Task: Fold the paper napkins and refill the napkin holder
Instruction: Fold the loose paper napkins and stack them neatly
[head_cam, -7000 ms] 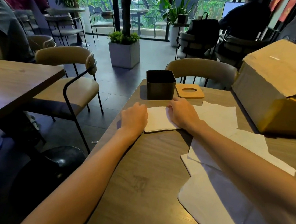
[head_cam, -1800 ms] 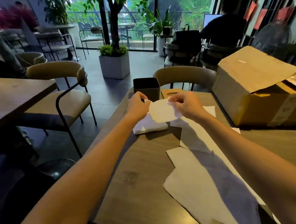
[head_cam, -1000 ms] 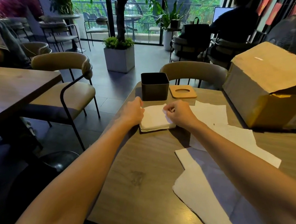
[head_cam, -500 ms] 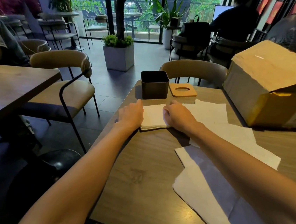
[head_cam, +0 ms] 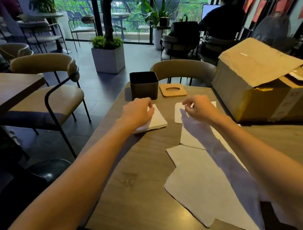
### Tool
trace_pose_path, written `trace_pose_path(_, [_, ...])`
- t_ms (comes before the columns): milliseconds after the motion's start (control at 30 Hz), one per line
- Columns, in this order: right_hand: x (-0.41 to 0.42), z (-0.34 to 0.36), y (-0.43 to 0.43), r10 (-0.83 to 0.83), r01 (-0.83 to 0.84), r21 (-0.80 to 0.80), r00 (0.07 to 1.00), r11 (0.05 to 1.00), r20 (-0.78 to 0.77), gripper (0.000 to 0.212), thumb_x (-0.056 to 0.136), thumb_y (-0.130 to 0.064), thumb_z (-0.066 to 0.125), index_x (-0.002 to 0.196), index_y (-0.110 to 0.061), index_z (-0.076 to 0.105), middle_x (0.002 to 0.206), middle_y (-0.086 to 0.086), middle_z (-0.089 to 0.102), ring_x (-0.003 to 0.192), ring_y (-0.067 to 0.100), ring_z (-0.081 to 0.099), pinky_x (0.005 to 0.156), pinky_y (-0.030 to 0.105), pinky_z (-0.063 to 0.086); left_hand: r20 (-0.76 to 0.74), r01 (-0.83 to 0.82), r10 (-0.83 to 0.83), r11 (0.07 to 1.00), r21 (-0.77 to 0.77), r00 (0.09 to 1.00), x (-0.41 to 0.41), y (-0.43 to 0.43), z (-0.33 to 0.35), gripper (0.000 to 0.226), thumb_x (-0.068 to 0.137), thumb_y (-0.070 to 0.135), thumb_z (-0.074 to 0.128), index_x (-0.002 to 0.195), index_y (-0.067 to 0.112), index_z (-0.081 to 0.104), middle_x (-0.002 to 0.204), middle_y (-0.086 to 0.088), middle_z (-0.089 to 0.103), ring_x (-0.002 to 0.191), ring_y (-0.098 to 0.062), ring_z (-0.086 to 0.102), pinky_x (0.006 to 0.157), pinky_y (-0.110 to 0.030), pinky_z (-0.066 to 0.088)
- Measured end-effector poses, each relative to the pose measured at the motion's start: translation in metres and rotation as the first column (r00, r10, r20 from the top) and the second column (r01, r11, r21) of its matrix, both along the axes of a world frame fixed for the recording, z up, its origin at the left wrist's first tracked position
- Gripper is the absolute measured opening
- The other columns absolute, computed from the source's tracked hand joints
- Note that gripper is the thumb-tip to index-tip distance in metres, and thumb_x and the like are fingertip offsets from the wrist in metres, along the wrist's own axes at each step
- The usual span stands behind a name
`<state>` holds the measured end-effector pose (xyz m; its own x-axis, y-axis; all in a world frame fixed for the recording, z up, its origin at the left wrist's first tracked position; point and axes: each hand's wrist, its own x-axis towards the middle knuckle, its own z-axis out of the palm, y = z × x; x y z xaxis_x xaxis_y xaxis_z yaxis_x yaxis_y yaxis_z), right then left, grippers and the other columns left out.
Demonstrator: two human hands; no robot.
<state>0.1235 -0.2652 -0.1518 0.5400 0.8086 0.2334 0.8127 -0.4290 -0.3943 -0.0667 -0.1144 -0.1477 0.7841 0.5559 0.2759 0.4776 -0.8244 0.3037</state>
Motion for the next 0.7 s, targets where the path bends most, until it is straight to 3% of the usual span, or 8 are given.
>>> trace_pose_path(100, [0.017, 0.003, -0.022, -0.006, 0.004, -0.105, 1.0, 0.994, -0.012, 0.023, 0.098, -0.025, 0.061, 0.114, -0.014, 0.074, 0.112, 0.004, 0.072, 0.093, 0.016, 0.062, 0.078, 0.024, 0.048, -0.021, 0.111, -0.114, 0.987, -0.116, 0.993, 0.021, -0.031, 0.001, 0.025, 0.099, 0.039, 0.053, 0.11, 0.021, 0.064, 0.1, 0.002, 0.065, 0.092, -0.016, 0.062, 0.085, -0.034, 0.053])
trace_pose_path(233, [0.018, -0.002, -0.043, 0.009, -0.02, -0.148, 0.997, 0.989, -0.077, 0.015, 0.093, -0.034, 0.068, 0.103, -0.023, 0.073, 0.105, -0.002, 0.069, 0.094, 0.014, 0.061, 0.077, 0.022, 0.049, -0.097, 0.179, -0.189, 0.979, -0.096, 0.977, 0.043, -0.067, -0.008, 0.037, 0.095, 0.052, 0.054, 0.104, 0.018, 0.065, 0.092, 0.0, 0.064, 0.084, -0.015, 0.059, 0.077, -0.028, 0.044])
trace_pose_path(333, [0.017, -0.007, -0.049, 0.009, -0.018, -0.153, 0.998, 0.988, -0.062, 0.022, 0.09, -0.037, 0.071, 0.108, -0.024, 0.071, 0.106, -0.003, 0.066, 0.098, 0.016, 0.059, 0.081, 0.026, 0.048, -0.173, 0.177, -0.197, 0.976, -0.124, 0.965, 0.05, -0.079, -0.013, 0.042, 0.087, 0.061, 0.061, 0.095, 0.02, 0.059, 0.086, 0.0, 0.062, 0.08, -0.015, 0.057, 0.071, -0.027, 0.042])
trace_pose_path(500, [0.016, -0.006, -0.051, 0.042, -0.055, -0.169, 0.996, 0.984, -0.077, 0.019, 0.092, -0.035, 0.07, 0.106, -0.023, 0.072, 0.107, 0.0, 0.068, 0.097, 0.016, 0.06, 0.081, 0.028, 0.051, -0.178, 0.137, -0.164, 0.978, -0.155, 0.97, 0.05, -0.083, -0.012, 0.043, 0.085, 0.058, 0.066, 0.097, 0.017, 0.061, 0.089, -0.002, 0.063, 0.081, -0.017, 0.058, 0.073, -0.029, 0.047])
trace_pose_path(700, [0.01, -0.002, -0.054, 0.042, -0.069, -0.171, 0.986, 0.983, -0.16, 0.019, 0.087, -0.042, 0.073, 0.094, -0.024, 0.075, 0.09, -0.005, 0.069, 0.089, 0.015, 0.062, 0.077, 0.03, 0.055, -0.141, 0.12, -0.159, 0.96, -0.253, 0.977, 0.048, -0.081, -0.012, 0.034, 0.086, 0.05, 0.069, 0.094, 0.017, 0.065, 0.09, -0.003, 0.066, 0.084, -0.017, 0.061, 0.072, -0.027, 0.045])
